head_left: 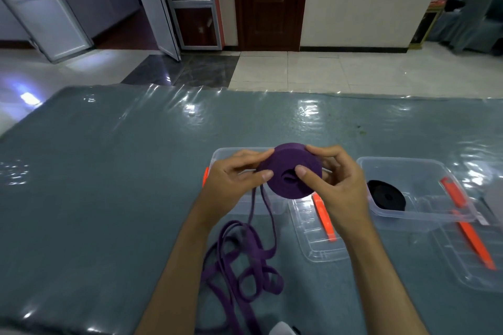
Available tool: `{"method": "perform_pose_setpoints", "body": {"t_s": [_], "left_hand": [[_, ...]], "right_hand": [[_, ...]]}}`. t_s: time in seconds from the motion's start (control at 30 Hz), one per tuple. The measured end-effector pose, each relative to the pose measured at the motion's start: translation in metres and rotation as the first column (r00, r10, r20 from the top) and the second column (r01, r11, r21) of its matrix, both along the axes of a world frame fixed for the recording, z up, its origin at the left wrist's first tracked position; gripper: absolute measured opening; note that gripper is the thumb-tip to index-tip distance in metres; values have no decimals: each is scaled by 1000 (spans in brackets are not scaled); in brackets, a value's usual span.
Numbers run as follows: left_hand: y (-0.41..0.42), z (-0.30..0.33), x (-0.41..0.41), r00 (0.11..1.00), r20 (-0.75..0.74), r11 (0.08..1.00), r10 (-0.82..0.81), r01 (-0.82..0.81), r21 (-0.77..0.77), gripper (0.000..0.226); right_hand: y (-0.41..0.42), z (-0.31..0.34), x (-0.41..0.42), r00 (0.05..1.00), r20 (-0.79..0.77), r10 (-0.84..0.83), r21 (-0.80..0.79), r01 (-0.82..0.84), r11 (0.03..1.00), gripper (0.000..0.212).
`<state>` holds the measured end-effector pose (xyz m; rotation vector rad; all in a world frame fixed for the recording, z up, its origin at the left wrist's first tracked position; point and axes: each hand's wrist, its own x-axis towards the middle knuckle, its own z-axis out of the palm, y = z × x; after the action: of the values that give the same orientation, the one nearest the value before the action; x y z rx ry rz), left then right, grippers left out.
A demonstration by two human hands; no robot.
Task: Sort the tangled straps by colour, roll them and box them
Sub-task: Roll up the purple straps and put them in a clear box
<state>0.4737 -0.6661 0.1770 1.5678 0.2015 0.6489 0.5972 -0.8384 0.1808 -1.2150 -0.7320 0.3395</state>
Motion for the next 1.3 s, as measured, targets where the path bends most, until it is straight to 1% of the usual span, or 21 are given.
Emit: {"method": "perform_pose_setpoints", "body": {"t_s": [0.1,0.2,0.23,0.3,0.37,0.43,0.47,0.53,0.63,0.7,0.73,0.77,0.83,0.9,0.97,1.03,1.07,1.1,1.17,1.23,1.3], "left_hand": [[2,6,0,1000,15,1000,12,-11,-19,39],[-1,5,-1,987,99,991,127,-129,15,28],[-3,4,-1,981,134,989,143,-148,24,24],[-5,-2,-1,978,170,993,118,-121,8,22],[-5,-6,-2,988,134,997,78,-76,-23,30],[-3,-8,-4,997,73,999,34,-31,-44,39],[-2,-7,-5,998,61,998,18,-15,-56,40],[-2,-4,-6,997,67,996,41,-35,-85,35],[-2,0,-4,988,94,990,124,-116,-83,23],[-2,-1,-3,986,113,991,123,-116,-65,19],[-1,-2,-4,988,113,993,105,-98,-63,21],[0,-3,-6,992,97,996,80,-74,-57,25],[1,-3,-10,999,32,999,19,-18,-37,35],[2,-1,-12,1000,-4,1000,-8,8,-3,38],[0,2,-12,1000,10,999,21,-21,40,37],[-2,3,-12,997,38,997,65,-67,38,33],[-3,3,-12,995,52,996,87,-88,25,31],[-4,2,-12,993,69,995,97,-98,8,29],[-4,0,-12,993,88,997,76,-74,-28,31],[-3,0,-12,997,69,999,30,-28,-25,38],[-2,2,-12,999,51,1000,0,0,-3,39]], "right_hand": [[-1,-2,-3,1000,-22,-11,-23,11,1000,32],[-8,5,3,996,-25,83,-70,-85,994,36],[-10,8,6,993,-24,117,-83,-118,990,36],[-15,12,8,991,-15,131,-89,-132,987,39],[-17,12,6,996,26,85,-76,-83,994,46],[-17,9,4,998,32,48,-27,-47,999,43],[-16,7,3,999,8,44,-6,-44,999,40],[-15,2,3,997,-32,67,-14,-67,998,35],[-13,-3,4,991,-51,120,-110,-125,986,38],[-13,-4,3,990,-50,135,-133,-141,981,46],[-14,-2,2,992,-29,124,-129,-127,984,52],[-15,-1,2,994,-2,106,-110,-105,988,54],[-17,-1,3,997,33,75,-79,-72,994,43],[-18,-2,3,996,20,85,-112,-82,990,36],[-17,-5,1,992,-16,123,-161,-124,979,38],[-16,-6,0,982,-44,182,-167,-187,968,44],[-16,-6,-1,980,-27,199,-154,-201,967,49],[-16,-3,-1,980,6,198,-132,-195,972,54],[-15,0,-1,984,69,163,-71,-158,985,53],[-13,-1,-1,991,50,124,-35,-122,992,49],[-11,-4,-2,994,19,106,-52,-105,993,45]]}}
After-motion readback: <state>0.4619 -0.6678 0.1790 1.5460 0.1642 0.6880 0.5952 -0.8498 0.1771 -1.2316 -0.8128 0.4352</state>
